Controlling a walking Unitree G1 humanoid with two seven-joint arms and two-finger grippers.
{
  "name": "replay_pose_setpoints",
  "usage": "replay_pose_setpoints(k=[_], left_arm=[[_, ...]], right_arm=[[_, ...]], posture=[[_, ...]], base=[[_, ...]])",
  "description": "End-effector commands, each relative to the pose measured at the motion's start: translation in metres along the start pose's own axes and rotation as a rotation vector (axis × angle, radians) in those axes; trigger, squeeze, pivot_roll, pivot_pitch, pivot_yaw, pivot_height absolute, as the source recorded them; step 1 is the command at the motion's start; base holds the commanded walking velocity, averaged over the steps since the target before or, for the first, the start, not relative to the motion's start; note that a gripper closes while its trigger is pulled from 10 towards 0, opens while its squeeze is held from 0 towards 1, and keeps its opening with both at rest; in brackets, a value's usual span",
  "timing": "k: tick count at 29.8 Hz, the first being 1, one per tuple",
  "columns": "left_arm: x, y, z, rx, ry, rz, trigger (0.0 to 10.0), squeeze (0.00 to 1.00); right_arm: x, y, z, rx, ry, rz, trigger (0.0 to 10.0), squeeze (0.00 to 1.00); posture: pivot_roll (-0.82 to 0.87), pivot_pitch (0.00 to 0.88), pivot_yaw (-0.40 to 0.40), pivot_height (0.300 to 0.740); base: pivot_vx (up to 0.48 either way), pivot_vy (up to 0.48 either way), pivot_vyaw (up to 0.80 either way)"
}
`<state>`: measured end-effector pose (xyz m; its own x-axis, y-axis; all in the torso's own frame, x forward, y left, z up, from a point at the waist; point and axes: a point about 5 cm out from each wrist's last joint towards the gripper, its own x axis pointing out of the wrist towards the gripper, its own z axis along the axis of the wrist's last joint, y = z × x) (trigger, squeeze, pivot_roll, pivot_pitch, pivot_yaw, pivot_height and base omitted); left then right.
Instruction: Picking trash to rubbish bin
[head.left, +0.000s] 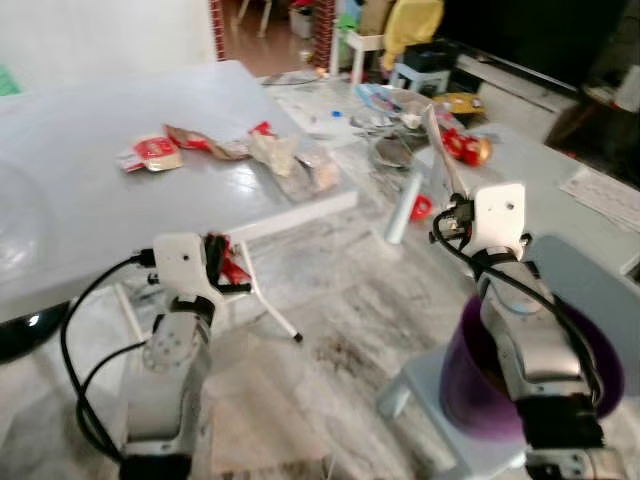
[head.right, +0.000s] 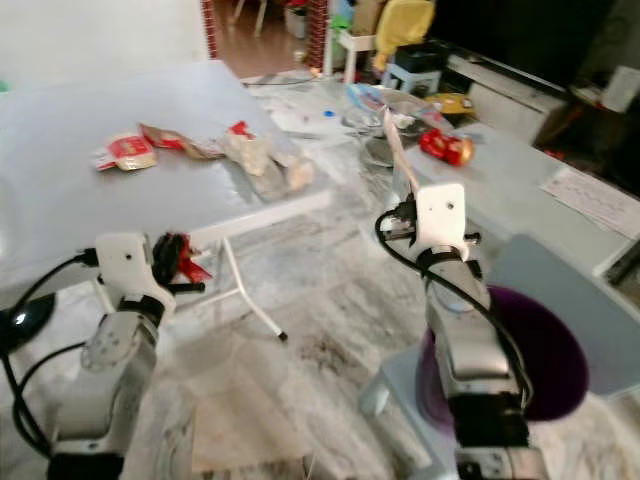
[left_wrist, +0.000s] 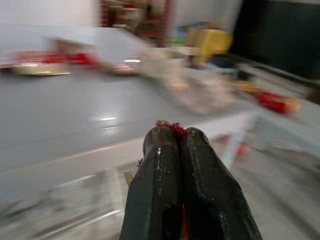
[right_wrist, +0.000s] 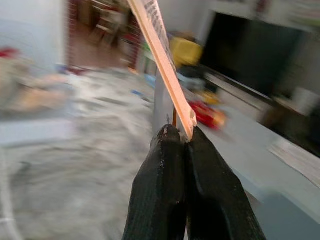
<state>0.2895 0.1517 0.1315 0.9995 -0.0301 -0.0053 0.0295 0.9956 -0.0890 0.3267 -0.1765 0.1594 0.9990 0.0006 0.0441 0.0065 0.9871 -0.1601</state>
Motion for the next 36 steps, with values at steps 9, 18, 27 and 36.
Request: replay_pose_setpoints(k=[9,18,27,36], left_arm=[[0.006,0.007,0.010,0.033,-0.021,-0.012,10.0,0.00],[0.010,0.006,0.014,0.026,-0.034,-0.014,10.0,0.00],[0.011,0.005,0.013,0.027,-0.027,-0.020,10.0,0.00],[0.012,0.003,0.012,0.029,-0.022,-0.021,10.0,0.00]], right_arm=[[0.002,0.015,0.004,0.046,-0.037,-0.008,10.0,0.00],[0.002,0.006,0.002,0.044,-0.036,-0.046,10.0,0.00],[0.002,0.004,0.001,0.046,-0.034,-0.061,10.0,0.00],[0.001,0.004,-0.001,0.052,-0.031,-0.066,10.0,0.00]], posture=[[0.01,0.029,0.028,0.740],[0.00,0.036,0.044,0.740],[0.00,0.041,0.045,0.740],[0.00,0.044,0.049,0.740]], base=[[0.000,0.000,-0.77],[0.000,0.000,-0.77],[0.000,0.000,-0.77],[0.000,0.000,-0.77]])
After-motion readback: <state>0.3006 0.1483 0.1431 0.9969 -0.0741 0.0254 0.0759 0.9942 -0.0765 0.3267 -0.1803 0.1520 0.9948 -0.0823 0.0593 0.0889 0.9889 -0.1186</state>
